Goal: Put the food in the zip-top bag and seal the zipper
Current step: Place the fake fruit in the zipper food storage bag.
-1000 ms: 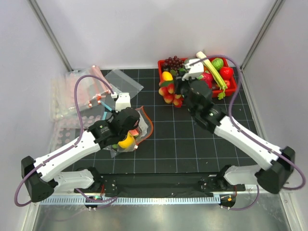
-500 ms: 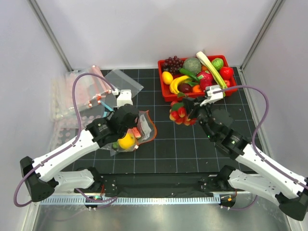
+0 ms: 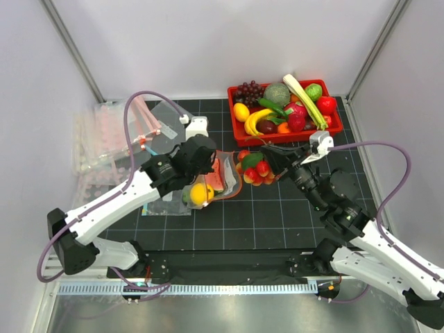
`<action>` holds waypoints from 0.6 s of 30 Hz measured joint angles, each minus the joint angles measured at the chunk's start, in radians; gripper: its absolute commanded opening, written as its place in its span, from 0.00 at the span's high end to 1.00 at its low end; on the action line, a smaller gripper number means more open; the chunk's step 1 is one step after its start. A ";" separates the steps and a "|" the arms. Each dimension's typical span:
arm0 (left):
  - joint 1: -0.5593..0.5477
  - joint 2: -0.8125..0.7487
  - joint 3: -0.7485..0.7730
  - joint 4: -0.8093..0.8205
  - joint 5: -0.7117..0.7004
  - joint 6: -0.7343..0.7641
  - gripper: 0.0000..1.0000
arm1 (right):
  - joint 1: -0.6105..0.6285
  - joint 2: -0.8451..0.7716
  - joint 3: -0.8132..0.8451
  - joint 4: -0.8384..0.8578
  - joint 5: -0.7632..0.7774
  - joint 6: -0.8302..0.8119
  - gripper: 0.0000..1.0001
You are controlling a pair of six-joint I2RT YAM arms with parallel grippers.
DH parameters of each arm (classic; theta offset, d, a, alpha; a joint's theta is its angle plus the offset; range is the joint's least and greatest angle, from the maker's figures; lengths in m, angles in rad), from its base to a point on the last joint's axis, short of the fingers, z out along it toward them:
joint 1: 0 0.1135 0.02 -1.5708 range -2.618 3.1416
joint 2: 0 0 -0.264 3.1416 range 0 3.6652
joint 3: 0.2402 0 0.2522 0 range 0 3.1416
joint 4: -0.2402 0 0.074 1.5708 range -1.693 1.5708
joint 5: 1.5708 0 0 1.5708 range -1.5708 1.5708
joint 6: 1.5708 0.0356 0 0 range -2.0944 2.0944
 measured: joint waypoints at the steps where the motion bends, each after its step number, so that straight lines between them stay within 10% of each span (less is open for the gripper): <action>1: 0.000 0.016 0.011 0.002 0.010 0.000 1.00 | 0.000 -0.006 -0.001 0.006 -0.008 -0.001 0.99; 18: 0.000 0.081 0.060 0.056 0.186 -0.070 1.00 | 0.000 -0.045 -0.161 0.318 -0.095 0.086 0.99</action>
